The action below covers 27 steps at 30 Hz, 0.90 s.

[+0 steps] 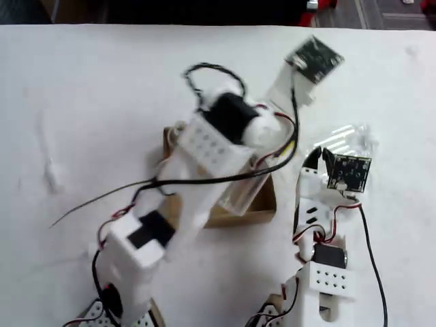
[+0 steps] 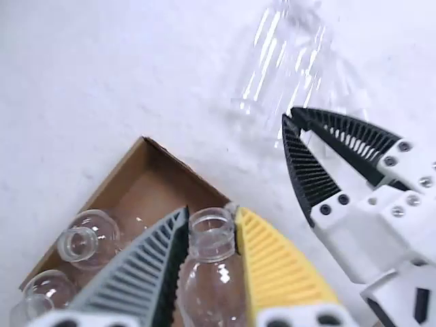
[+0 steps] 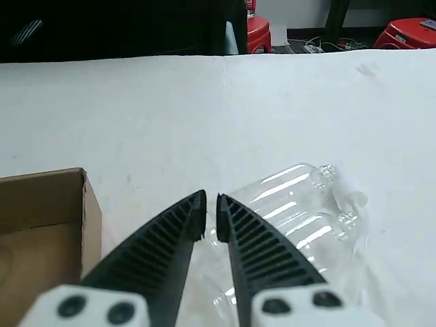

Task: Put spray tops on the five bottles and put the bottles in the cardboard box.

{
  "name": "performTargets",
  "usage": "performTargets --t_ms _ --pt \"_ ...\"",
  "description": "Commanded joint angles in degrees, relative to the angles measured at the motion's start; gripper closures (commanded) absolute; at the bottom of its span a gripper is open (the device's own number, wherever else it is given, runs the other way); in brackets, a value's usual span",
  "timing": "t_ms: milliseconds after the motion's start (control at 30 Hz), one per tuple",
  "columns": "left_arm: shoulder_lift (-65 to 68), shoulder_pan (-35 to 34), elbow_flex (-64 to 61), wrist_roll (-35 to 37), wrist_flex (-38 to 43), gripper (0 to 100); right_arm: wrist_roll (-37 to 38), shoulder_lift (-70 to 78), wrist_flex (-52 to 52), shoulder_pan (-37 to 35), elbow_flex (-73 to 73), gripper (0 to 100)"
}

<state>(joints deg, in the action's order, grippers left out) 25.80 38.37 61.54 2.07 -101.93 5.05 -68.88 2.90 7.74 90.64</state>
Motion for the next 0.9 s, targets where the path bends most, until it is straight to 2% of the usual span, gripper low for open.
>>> performTargets --t_ms 0,100,267,367,600,733,867 --pt "-12.0 0.0 2.8 1.1 -0.4 98 0.9 0.1 -1.5 -0.5 -0.4 97.8" --pt "-16.0 -0.7 2.8 2.0 -0.4 98 1.0 0.1 -1.5 -0.5 -0.4 97.8" --pt "-21.9 -1.9 2.7 9.9 -0.5 98 1.0 0.1 -1.5 -0.6 -0.4 97.8" --pt "-25.7 -1.5 0.5 10.7 -0.5 98 1.0 0.1 -1.5 -0.6 -0.4 97.8" --pt "-41.1 0.3 -22.6 10.5 0.4 98 1.0 0.1 -1.5 -0.6 -0.4 97.8" --pt "-52.6 -2.3 -36.0 10.4 9.1 98 1.0 0.1 -1.5 -0.6 -0.4 97.8" --pt "-62.7 -7.8 -54.9 10.5 23.6 98 1.0 0.1 -1.5 -0.6 -0.4 97.8"
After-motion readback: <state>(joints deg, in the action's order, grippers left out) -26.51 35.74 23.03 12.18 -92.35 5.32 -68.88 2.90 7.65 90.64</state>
